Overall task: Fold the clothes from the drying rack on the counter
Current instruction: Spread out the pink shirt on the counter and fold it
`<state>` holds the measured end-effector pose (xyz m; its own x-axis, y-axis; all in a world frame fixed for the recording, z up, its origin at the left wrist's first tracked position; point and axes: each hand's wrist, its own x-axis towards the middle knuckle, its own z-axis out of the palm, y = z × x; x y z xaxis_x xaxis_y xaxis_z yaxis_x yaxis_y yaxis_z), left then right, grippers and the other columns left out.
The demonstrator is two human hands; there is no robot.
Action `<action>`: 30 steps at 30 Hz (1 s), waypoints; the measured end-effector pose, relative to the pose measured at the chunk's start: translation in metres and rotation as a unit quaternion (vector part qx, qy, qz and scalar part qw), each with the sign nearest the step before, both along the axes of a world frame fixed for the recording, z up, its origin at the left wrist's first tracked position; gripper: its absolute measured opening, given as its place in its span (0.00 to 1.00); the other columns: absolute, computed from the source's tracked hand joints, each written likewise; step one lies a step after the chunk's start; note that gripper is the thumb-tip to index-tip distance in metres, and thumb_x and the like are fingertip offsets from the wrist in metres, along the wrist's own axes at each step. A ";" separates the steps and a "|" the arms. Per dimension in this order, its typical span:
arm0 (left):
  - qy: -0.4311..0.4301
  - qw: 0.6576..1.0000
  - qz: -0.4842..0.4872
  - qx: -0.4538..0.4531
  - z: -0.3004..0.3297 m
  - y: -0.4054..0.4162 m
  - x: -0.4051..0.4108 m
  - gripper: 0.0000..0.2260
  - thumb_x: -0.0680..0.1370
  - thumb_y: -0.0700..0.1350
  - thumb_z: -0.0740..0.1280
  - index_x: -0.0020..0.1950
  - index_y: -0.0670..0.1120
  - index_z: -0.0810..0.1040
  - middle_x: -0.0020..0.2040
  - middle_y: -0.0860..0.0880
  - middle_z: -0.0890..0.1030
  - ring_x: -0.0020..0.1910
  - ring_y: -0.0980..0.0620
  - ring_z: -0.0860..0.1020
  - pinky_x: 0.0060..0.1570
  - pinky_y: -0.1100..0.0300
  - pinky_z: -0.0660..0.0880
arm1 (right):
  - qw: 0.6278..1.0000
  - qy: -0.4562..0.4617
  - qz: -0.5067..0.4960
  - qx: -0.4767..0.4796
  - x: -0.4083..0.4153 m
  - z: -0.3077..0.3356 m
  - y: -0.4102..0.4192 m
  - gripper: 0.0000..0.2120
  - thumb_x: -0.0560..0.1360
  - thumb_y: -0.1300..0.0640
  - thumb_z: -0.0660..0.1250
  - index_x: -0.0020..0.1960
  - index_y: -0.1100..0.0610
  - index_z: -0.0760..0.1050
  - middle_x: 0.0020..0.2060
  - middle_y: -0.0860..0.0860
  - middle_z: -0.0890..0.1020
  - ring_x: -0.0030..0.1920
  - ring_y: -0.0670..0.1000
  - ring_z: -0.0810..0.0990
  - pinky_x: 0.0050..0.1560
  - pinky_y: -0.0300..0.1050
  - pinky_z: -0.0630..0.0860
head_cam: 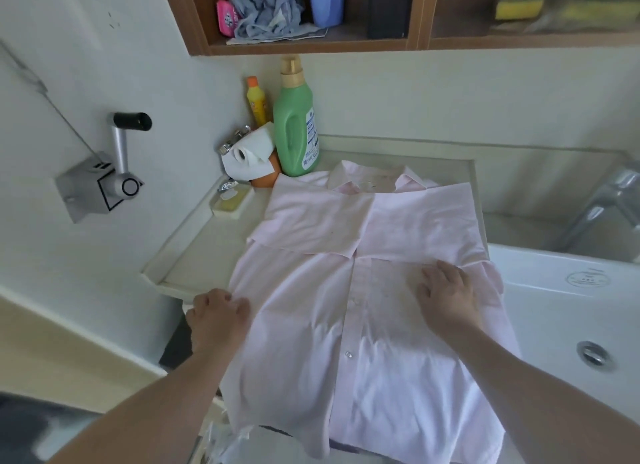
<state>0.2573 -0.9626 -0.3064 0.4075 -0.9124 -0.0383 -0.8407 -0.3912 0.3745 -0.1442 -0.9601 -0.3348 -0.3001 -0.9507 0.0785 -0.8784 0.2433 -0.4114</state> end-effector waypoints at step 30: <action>0.098 0.977 -0.044 0.183 -0.023 0.110 0.046 0.08 0.74 0.38 0.65 0.53 0.41 0.73 0.44 0.45 0.78 0.40 0.46 0.78 0.33 0.57 0.70 | 0.870 -0.360 -0.318 0.114 0.005 -0.019 0.214 0.14 0.79 0.52 0.63 0.59 0.58 0.79 0.44 0.54 0.81 0.38 0.53 0.75 0.34 0.45 0.67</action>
